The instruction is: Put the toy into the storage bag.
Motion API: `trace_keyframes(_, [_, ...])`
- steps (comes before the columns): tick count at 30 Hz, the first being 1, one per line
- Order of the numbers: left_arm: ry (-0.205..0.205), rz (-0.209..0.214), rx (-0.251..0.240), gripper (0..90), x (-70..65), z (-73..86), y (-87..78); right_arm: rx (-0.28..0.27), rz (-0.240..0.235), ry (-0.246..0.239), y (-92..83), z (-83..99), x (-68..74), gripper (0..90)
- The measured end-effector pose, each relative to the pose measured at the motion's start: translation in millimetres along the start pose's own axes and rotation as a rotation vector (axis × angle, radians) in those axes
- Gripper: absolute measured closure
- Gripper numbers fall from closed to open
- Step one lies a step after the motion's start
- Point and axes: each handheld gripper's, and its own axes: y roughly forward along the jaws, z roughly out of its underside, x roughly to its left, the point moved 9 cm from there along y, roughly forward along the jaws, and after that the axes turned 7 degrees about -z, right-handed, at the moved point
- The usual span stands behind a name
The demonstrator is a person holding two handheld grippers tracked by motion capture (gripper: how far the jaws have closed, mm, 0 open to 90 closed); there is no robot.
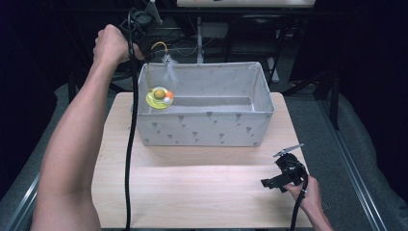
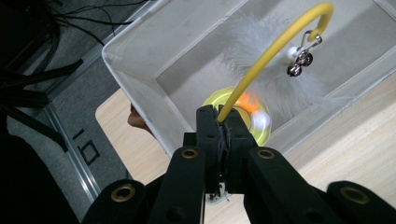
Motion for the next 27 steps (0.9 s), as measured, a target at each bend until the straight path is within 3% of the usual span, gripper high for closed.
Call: trace_keyframes(27, [-0.026,0.053,0.038,88.0,-2.4,23.8,39.6,-0.006,-0.008,0.007,1.4,-0.2,0.9,0.7])
